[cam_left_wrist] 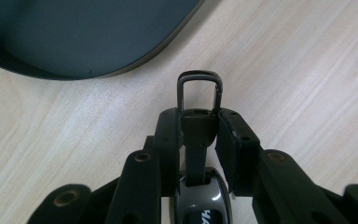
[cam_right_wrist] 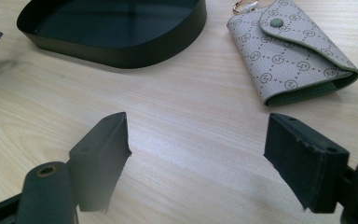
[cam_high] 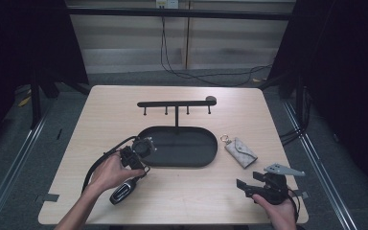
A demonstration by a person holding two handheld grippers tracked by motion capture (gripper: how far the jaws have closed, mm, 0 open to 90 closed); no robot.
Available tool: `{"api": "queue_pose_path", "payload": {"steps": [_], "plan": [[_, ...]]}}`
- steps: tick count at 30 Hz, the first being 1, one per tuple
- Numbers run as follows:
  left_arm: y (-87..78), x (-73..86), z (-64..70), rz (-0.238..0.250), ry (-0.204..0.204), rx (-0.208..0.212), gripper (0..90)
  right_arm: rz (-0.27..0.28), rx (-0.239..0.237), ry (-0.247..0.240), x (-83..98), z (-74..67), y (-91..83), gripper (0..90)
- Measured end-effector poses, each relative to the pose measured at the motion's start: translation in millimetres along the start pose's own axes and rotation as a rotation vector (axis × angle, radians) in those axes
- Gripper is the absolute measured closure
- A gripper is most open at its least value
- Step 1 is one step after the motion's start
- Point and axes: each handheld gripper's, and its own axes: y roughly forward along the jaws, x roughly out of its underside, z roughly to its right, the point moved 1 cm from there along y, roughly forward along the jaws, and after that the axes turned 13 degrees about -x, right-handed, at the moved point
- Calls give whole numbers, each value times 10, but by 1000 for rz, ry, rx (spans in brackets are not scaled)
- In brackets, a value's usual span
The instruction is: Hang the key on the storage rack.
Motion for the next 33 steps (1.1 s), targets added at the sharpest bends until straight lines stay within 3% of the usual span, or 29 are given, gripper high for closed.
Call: {"api": "queue_pose_path", "payload": {"steps": [2,13,26,33], "plan": [[-72,11,-2,26,1,7,705,3,3,2,1,4,-3,216],[-315,30,-105,65,1,-10,705,2,2,7,2,3,-7,226],[-534,70,-189,83,-6,-19,706,4,0,11,2,10,-6,231],[-668,82,-225,92,14,-23,706,7,-4,14,2,11,-8,240]]}}
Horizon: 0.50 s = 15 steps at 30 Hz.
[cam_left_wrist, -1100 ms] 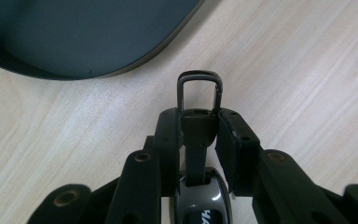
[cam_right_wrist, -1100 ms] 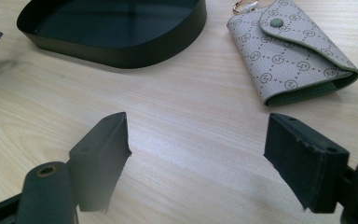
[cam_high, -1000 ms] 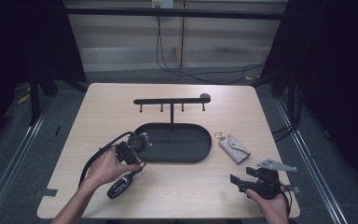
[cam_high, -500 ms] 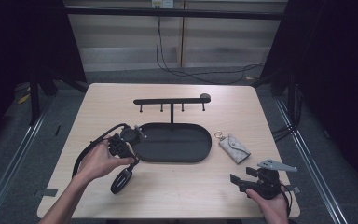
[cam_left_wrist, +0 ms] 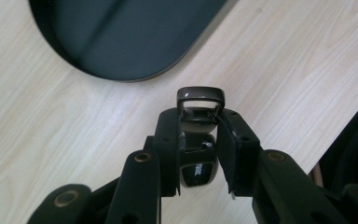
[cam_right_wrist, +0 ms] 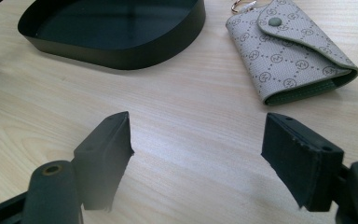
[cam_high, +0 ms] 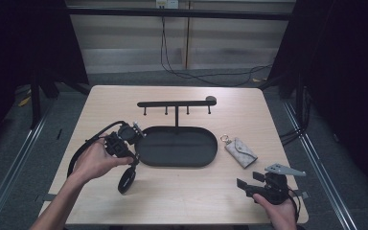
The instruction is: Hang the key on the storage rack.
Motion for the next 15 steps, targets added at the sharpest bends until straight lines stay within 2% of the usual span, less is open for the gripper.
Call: {"api": "queue_pose_path", "payload": {"steps": [5,9,15], "plan": [[-74,-1,-32,0,0,-14,706,-3,-6,2,0,-4,0,251],[-120,6,-54,7,-16,-19,706,-3,-9,3,-1,1,0,251],[-201,32,-93,-5,-20,-31,707,-7,-10,-4,0,-7,7,253]]}}
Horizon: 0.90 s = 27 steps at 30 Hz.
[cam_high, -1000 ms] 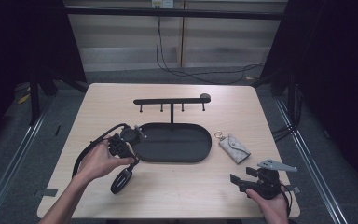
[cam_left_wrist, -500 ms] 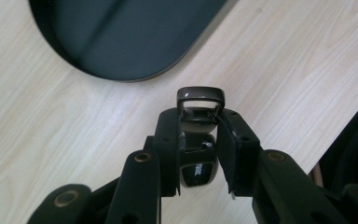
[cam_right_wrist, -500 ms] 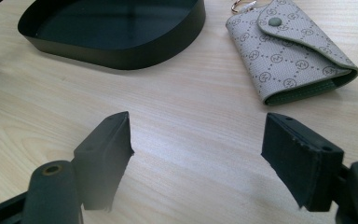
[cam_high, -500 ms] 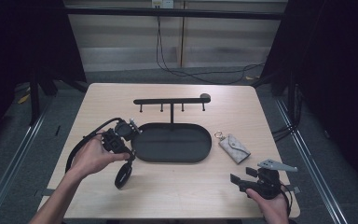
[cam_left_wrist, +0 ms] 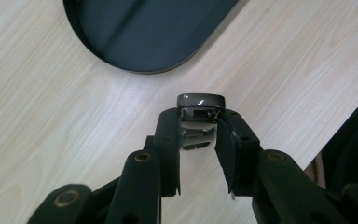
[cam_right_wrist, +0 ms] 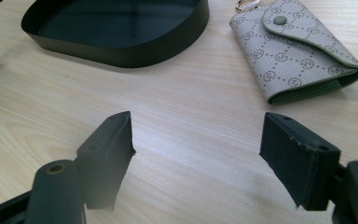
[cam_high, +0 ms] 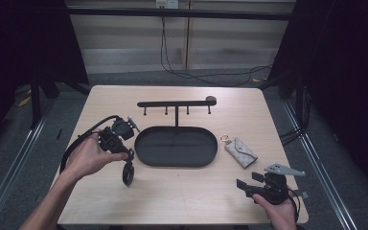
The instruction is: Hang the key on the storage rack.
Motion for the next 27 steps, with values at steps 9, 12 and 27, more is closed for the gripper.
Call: {"api": "queue_pose_path", "payload": {"steps": [9,12,27], "plan": [[-85,-47,-28,-23,4,-11,708,-1,0,2,0,1,0,252],[-118,-80,-49,-24,0,-9,708,-1,0,3,0,2,-1,252],[-282,-227,-146,-54,-28,-26,708,-5,-3,4,0,3,2,252]]}}
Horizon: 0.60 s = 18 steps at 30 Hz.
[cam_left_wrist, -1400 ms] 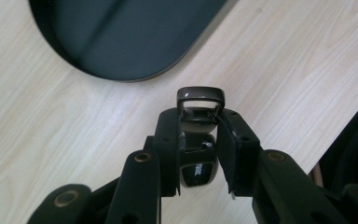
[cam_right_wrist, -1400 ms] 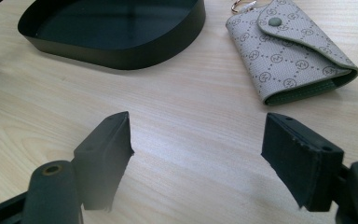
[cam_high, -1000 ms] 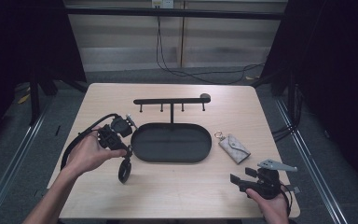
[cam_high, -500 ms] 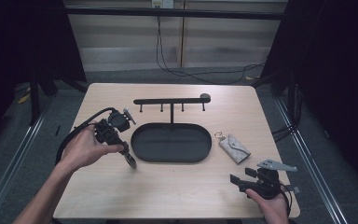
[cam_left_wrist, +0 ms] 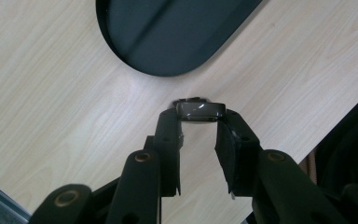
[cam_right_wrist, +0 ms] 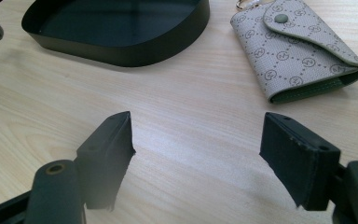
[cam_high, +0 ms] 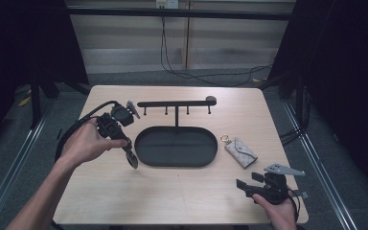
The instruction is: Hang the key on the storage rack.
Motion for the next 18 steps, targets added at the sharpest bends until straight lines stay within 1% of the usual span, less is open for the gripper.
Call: {"api": "queue_pose_path", "payload": {"steps": [1,2,4,7,9,10,11,12,17,18], "plan": [[0,0,0,0,0,0,708,0,0,0,0,0,0,252],[-1,-15,-14,-4,-10,-6,708,-1,0,0,0,-1,0,252],[-13,-65,-48,-3,-17,-5,708,1,-1,-2,1,-3,-1,252],[-16,-93,-56,-13,-16,-8,708,1,-1,-1,0,0,-2,252],[-10,-107,-61,-30,-23,-7,708,-3,-2,2,-3,3,4,251],[-3,-111,-84,-35,-31,-1,708,-4,-3,1,-3,2,5,251],[-3,-115,-103,-36,-34,3,708,-5,-3,0,-2,0,6,251],[-7,-118,-115,-33,-49,1,708,-6,-4,-1,-2,-1,6,250],[-39,-158,-167,-32,-57,3,708,-6,-2,-2,-2,0,7,243],[-54,-190,-189,-30,-64,5,708,-7,0,-1,-2,1,9,235]]}}
